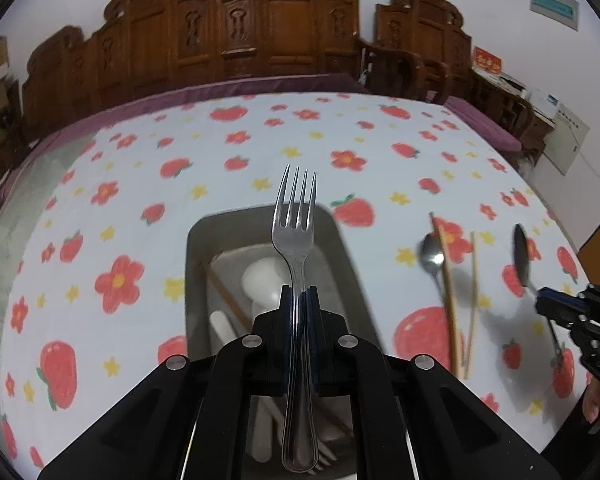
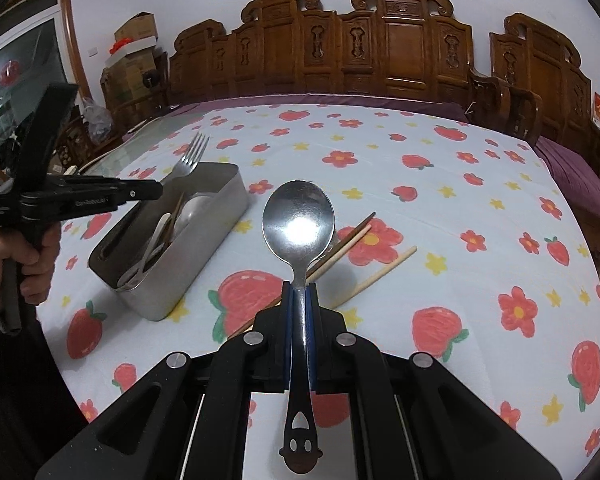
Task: Organize utensils
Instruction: 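Carry the metal fork into the tray and open the left gripper, then carry the metal spoon over the tray and open the right gripper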
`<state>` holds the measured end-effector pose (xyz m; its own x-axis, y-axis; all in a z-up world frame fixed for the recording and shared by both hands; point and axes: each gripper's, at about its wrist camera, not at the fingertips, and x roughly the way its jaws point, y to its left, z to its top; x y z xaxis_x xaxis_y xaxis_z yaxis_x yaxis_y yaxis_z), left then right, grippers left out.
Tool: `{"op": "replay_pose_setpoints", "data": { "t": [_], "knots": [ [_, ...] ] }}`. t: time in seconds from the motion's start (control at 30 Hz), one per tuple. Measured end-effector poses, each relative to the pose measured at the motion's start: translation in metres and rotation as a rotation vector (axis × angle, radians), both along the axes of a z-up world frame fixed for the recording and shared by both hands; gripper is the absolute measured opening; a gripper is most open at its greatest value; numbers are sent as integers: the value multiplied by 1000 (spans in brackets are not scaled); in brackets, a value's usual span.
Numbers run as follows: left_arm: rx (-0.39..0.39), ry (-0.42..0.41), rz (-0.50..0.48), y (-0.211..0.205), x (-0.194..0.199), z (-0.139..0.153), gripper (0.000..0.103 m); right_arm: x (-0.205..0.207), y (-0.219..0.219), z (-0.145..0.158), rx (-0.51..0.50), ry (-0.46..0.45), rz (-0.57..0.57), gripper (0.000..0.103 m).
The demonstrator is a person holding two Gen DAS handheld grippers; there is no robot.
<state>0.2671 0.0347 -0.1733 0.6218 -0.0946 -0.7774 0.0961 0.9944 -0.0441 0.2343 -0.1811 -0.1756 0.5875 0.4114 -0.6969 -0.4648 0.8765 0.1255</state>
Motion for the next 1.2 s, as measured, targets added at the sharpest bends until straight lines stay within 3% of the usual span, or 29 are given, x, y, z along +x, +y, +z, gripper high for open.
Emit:
{"op": "replay_pose_setpoints", "data": {
  "t": [0.2, 0.43, 0.8, 0.87, 0.97, 1.03, 1.1, 1.2],
  "knots": [
    [6, 42, 16, 9, 5, -25, 6, 2, 6, -5, -16, 7, 2, 7],
    [3, 55, 16, 12, 6, -31, 8, 3, 14, -6, -21, 10, 10, 7],
    [15, -90, 41, 29, -25, 13, 36, -9, 41, 7, -8, -10, 58, 7],
    [21, -111, 48, 33, -29, 20, 45, -10, 49, 13, -14, -19, 70, 7],
    [22, -144, 59, 40, -36, 29, 68, -12, 64, 21, -29, -35, 92, 7],
    [25, -160, 72, 45, -38, 32, 78, -12, 73, 26, -33, -43, 103, 7],
    [18, -167, 81, 53, -38, 34, 78, -11, 83, 31, -26, -45, 111, 7],
    [-8, -179, 96, 65, -39, 38, 87, -8, 97, 34, -19, -43, 121, 7]
  ]
}}
